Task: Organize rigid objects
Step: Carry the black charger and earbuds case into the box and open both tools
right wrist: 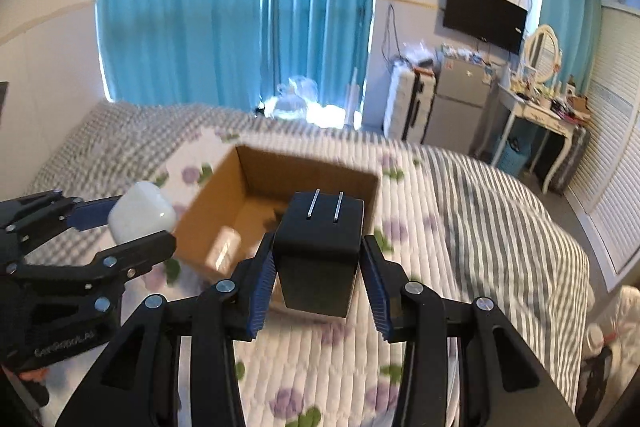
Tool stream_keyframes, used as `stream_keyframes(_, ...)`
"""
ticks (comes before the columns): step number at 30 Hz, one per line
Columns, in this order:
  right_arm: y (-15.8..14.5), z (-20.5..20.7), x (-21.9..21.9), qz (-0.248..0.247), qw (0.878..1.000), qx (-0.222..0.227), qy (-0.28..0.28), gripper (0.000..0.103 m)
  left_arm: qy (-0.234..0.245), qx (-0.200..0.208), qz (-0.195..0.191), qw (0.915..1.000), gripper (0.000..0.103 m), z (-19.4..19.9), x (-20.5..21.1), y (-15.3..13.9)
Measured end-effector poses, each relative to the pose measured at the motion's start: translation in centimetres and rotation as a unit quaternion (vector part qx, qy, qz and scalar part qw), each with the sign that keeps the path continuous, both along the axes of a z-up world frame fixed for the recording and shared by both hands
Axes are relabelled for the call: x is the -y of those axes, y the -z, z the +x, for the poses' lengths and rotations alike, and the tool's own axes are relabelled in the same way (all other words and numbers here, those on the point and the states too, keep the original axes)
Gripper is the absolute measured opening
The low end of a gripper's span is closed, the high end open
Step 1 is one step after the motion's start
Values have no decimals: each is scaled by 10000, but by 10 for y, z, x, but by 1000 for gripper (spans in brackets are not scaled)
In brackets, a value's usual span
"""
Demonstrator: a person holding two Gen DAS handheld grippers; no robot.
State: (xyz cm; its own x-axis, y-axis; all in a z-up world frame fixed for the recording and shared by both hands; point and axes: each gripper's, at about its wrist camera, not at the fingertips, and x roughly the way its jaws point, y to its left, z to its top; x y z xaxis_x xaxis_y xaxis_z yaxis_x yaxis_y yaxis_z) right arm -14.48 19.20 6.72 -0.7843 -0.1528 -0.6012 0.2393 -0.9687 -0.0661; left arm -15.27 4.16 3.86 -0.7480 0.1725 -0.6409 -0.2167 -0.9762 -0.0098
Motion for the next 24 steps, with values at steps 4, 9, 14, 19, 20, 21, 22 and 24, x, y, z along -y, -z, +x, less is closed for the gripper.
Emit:
stream_keyframes(4,-17,-30,7,-1,9998,-190,-110,40,-125,-57,-140,9998,52,-48,3,1)
stream_keyframes(9,-18,-77,12,3,9996,-231,-150,38,-219,156,-40,9996,52,-110,2,25)
stream_keyframes(14,5,-119,15,56,9998,-83,-158,38,-272,525,-203,9980,52,-157,-8,69)
stream_keyframes(19,38,-146,14,43,9996,187,-182,38,-416,891,-379,9944,52,-175,-12,105)
stream_keyframes(20,45,-150,13,26,9995,237,-187,38,-436,935,-418,9938,52,-176,-14,109)
stream_keyframes(21,51,-152,12,4,9994,279,-196,38,-456,939,-451,9935,52,-176,-14,112)
stream_keyframes(22,56,-153,9,-20,9993,308,-200,38,-440,898,-492,9938,54,-174,-14,112)
stream_keyframes(24,62,-155,7,-55,9991,357,-210,38,-392,845,-629,9937,65,-173,-17,113)
